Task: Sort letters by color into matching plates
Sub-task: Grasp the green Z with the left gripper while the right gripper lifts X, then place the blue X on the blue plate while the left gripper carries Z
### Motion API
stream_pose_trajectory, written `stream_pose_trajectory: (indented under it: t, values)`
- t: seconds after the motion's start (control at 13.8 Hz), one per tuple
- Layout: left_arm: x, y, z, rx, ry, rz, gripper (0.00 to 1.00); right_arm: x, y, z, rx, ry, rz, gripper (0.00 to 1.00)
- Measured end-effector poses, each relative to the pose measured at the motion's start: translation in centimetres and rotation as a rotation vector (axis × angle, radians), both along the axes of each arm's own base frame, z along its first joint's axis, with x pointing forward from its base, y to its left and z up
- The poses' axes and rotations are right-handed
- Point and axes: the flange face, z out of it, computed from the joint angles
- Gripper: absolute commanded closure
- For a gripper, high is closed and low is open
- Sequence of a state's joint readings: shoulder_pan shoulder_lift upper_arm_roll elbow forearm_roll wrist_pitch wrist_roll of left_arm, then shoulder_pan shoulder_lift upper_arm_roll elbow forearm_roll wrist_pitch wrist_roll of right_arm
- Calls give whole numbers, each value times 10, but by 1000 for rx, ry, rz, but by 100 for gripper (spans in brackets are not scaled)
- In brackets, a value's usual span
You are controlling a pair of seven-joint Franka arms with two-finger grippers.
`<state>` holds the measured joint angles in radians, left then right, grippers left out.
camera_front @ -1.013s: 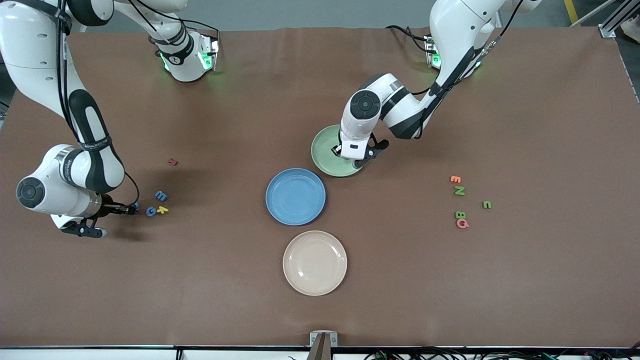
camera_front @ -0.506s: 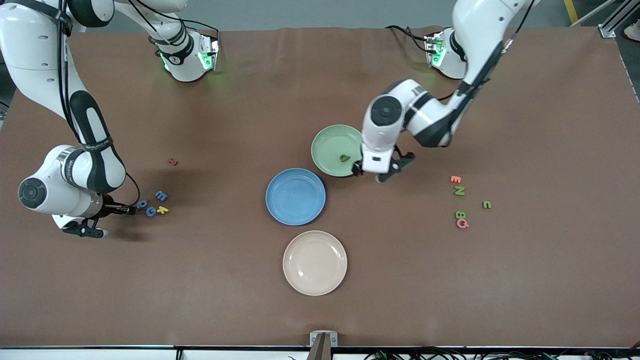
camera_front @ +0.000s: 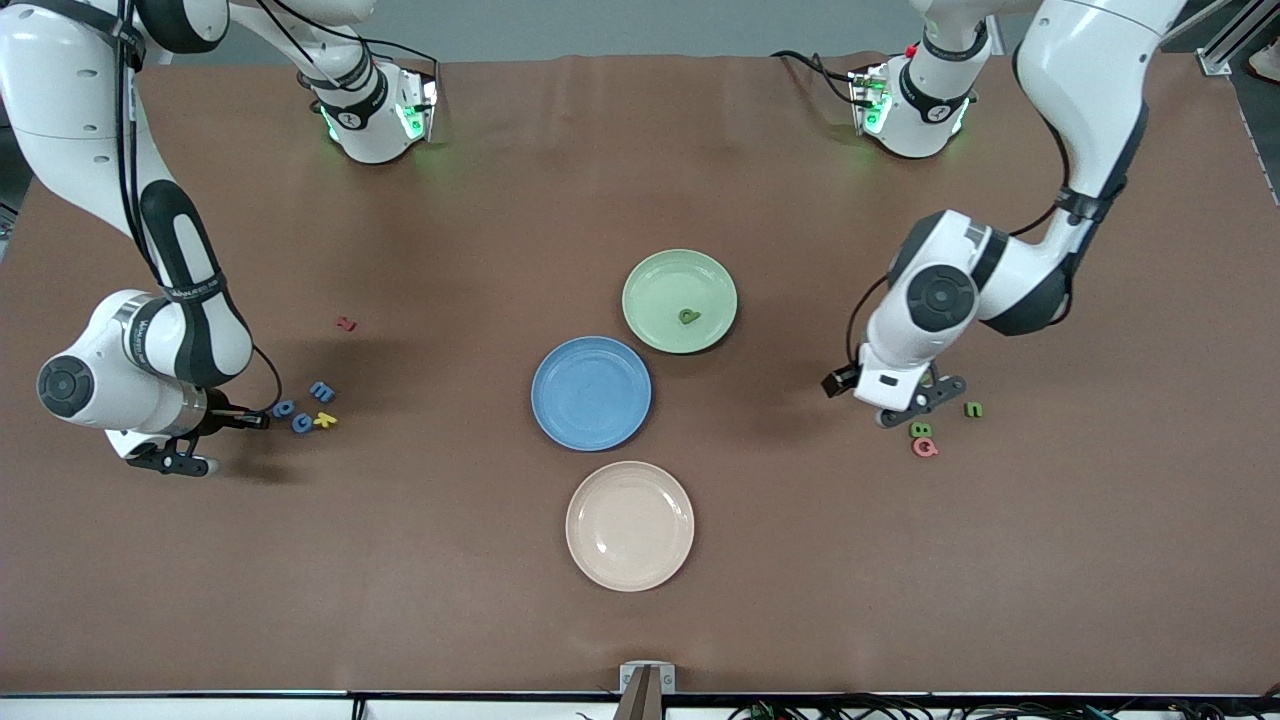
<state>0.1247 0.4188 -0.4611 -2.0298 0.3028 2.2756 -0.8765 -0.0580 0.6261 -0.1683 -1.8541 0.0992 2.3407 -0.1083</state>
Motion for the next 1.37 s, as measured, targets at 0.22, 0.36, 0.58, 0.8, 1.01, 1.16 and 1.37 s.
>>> stream_pose_trajectory:
  t: [0.22,0.36,0.58,0.8,1.01,1.16,1.37]
  values:
    - [1,52,-15,15,24,-122,3,2,2,3,4,14,4,85]
    - [1,81,-24,-3,10,-181,7,10,12,22,18,40,19,85]
    - [-6,118,-46,-48,-3,-221,15,25,38,72,36,58,43,86]
    - [-20,116,-65,-81,-12,-241,29,30,101,100,20,64,-20,86]
    - [-25,120,-72,-90,-8,-252,36,25,205,110,9,75,-120,86]
    - [-25,119,-76,-99,-13,-251,44,14,274,110,37,89,-195,87]
    - [-24,118,-76,-103,-22,-252,96,-10,374,113,36,56,-288,87]
